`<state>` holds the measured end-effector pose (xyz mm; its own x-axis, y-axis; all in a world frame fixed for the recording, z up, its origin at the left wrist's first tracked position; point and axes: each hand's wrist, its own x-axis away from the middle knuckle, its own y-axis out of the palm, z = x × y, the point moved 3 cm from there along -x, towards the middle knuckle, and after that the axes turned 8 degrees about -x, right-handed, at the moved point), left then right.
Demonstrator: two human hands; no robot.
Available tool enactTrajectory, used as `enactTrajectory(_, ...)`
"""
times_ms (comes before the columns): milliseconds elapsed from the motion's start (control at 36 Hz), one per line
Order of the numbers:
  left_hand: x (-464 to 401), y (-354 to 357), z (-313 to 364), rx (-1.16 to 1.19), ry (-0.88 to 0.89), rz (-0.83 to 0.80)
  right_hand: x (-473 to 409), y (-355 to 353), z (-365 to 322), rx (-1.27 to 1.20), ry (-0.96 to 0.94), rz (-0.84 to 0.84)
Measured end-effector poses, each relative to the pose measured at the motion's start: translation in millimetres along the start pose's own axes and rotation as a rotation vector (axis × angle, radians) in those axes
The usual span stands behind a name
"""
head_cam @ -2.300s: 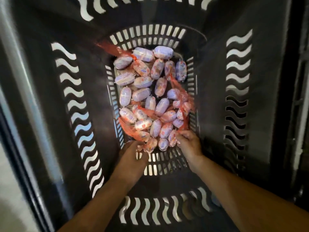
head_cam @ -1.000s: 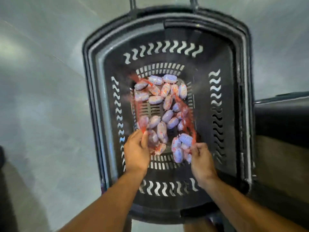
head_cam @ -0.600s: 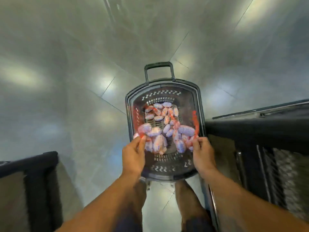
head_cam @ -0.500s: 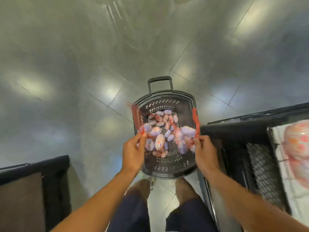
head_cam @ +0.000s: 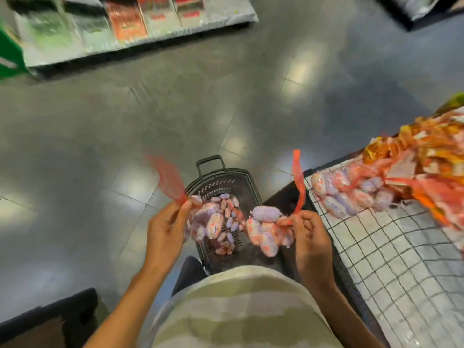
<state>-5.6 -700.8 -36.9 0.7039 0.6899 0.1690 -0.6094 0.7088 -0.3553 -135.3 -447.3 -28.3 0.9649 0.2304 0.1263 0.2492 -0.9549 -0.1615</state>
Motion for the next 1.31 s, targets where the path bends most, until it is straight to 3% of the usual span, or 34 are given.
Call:
enactTrajectory(306,16,45,28,-0.094,0.052,-0.25,57,-76,-30,0.062,-0.046,0.159)
enactTrajectory(472,25,93,68,-0.096,0.158,-0.308,40,-146,-36,0.014,-0.053,0.346)
enactTrajectory(611,45,142,101,-0.093,0.238,-0.375,-7,-212,-20,0.005,-0.103,0.351)
enactTrajectory(889,79,242,147,-0.022,0.267,-0.46,-77,-305,54,0.298,-0.025,0.331)
enactTrajectory(1111,93,324,167,0.012,0.184,-0.538,-90,-327,51,0.353,-0.118,0.371)
enactTrajectory(1306,96,368,151,-0.037,0.177,-0.596,-84,-333,55,0.275,-0.092,0.364)
